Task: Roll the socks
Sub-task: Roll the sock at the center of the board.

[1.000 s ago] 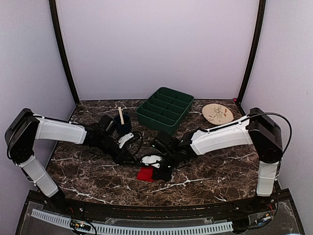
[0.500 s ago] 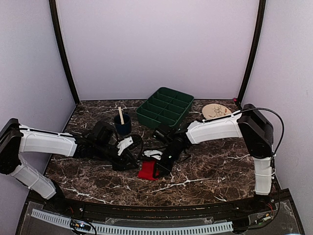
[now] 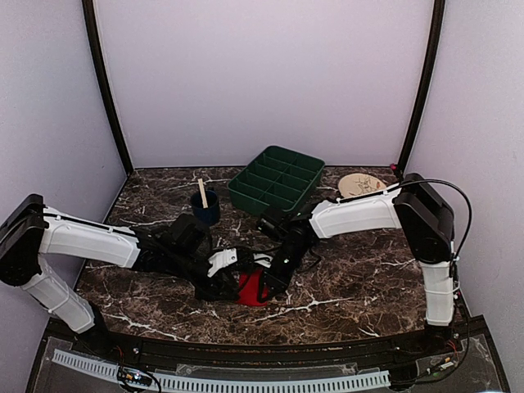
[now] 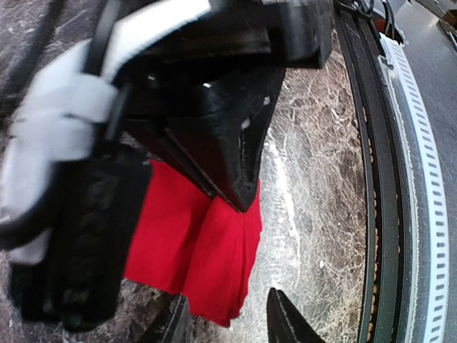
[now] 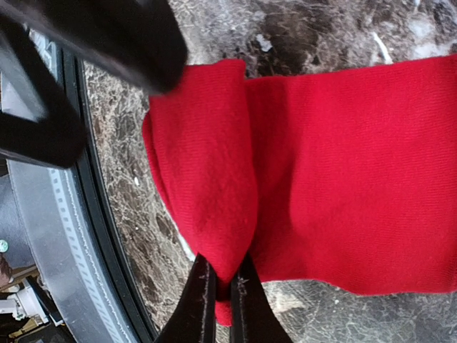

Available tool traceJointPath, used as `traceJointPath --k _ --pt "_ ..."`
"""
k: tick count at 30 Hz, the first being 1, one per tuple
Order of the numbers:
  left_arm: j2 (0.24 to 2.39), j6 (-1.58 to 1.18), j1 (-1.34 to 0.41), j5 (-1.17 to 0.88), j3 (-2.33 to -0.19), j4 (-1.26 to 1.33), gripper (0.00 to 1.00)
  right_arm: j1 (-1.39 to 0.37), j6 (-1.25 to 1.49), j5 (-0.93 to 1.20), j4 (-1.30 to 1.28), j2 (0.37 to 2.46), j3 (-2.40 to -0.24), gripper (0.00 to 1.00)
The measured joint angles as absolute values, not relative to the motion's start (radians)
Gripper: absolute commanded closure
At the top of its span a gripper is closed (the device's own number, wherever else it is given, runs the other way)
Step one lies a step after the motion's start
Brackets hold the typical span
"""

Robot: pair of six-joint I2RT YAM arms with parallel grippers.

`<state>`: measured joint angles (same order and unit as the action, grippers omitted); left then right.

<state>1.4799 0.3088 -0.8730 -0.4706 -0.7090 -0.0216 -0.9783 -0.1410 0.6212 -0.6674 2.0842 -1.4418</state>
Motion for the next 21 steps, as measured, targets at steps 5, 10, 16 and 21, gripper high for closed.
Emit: traceJointPath --k 5,10,16,21 --pt "1.531 0.337 -0.899 -0.466 -0.742 -0.053 0.60 -0.978 -0.141 0.636 -0.672 2.084 -1.442 1.00" --pt "1.568 0.363 -0.919 -0.438 -0.774 -0.064 0.60 -0.974 -0.141 0.648 -0.675 2.084 -1.442 1.00" --pt "1.602 0.387 -0.941 -0.396 -0.788 -0.072 0.60 -0.970 -0.144 0.660 -0.682 2.084 -1.442 1.00" --pt "1.634 0.395 -0.944 -0.387 -0.809 -0.083 0.62 -0.965 -0.148 0.662 -0.690 2.085 -1.441 1.00"
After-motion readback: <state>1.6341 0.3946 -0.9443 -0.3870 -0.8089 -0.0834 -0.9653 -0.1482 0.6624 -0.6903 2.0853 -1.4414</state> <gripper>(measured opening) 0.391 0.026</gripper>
